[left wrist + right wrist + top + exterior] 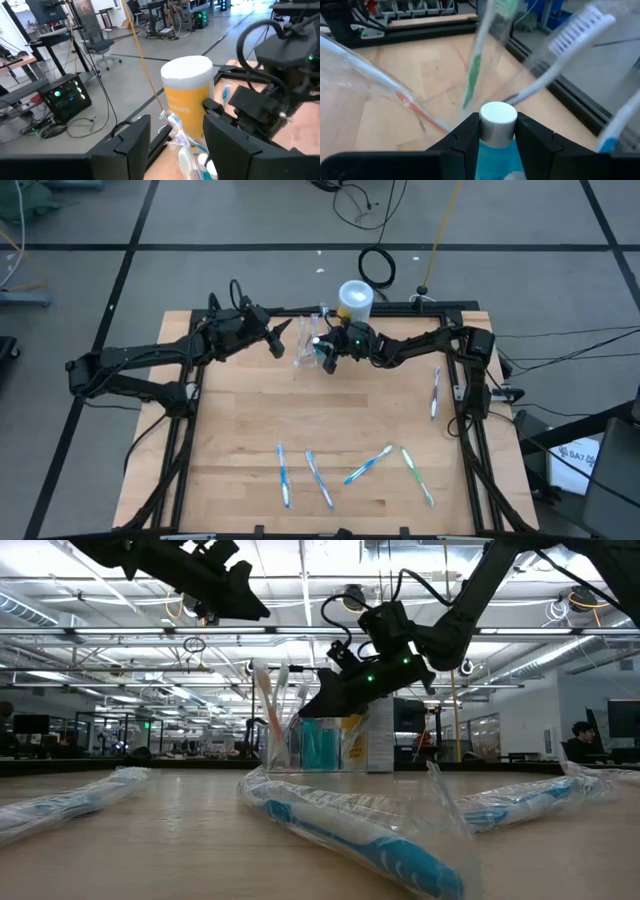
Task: Pick & Place toothbrushing station
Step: Put the blue mouthwash into the middle section of the transparent organizer, then put the violet toothbrush into the right section of the transparent organizer
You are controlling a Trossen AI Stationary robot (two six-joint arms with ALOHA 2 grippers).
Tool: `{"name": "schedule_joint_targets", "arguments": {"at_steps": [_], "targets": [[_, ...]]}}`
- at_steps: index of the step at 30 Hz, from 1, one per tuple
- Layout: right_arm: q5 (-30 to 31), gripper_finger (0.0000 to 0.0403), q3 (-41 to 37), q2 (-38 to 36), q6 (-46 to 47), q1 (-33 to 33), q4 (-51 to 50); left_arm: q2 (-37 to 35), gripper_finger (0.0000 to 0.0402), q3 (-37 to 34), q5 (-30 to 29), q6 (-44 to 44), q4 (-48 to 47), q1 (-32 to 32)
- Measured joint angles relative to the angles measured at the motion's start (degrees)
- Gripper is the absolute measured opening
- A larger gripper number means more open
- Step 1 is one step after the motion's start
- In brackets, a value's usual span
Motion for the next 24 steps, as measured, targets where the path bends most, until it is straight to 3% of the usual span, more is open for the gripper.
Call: {"name": "schedule_joint_targets", "arguments": {"at_steps": [12,24], "targets": [[0.19,0.0188,0.02,-0.10,-0.52,0.13,0.61,0.00,0.0189,0.00,0.02,0.00,-0.41,-0.02],[0.07,0.0199,0.02,-4.75,-1.11,3.08,-0.77,0.00,0.0189,0.00,0.02,0.00,-0.91,-0.02]]}}
